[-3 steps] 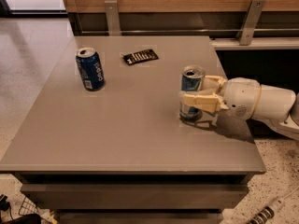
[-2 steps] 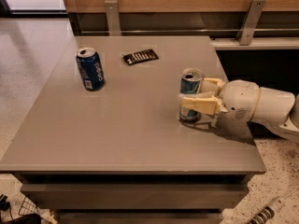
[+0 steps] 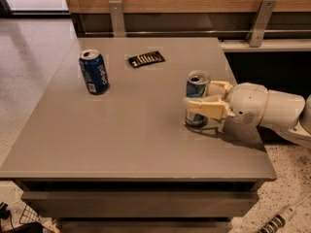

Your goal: Place redbull can upright

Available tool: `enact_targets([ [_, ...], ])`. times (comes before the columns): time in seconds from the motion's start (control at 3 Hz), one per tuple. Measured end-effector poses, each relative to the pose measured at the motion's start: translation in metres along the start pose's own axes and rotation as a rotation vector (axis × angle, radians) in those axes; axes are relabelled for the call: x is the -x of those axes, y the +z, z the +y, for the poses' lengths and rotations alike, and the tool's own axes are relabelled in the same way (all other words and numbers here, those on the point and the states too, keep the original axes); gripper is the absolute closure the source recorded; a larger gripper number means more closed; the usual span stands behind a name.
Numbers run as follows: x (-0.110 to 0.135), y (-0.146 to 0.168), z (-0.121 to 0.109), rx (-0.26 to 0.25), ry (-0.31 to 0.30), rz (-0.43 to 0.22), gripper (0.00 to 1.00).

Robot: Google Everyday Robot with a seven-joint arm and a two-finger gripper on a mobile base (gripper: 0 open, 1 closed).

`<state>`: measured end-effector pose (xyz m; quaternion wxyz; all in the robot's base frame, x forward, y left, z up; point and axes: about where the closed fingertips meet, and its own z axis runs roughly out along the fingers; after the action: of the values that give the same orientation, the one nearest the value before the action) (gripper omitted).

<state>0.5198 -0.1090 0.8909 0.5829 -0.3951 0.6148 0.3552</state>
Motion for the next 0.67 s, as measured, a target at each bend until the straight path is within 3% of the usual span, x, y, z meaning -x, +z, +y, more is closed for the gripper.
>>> enact_targets([
  [0.67,0.0012,0.004,0.0024,0.008,-0.002,0.0,0.13],
])
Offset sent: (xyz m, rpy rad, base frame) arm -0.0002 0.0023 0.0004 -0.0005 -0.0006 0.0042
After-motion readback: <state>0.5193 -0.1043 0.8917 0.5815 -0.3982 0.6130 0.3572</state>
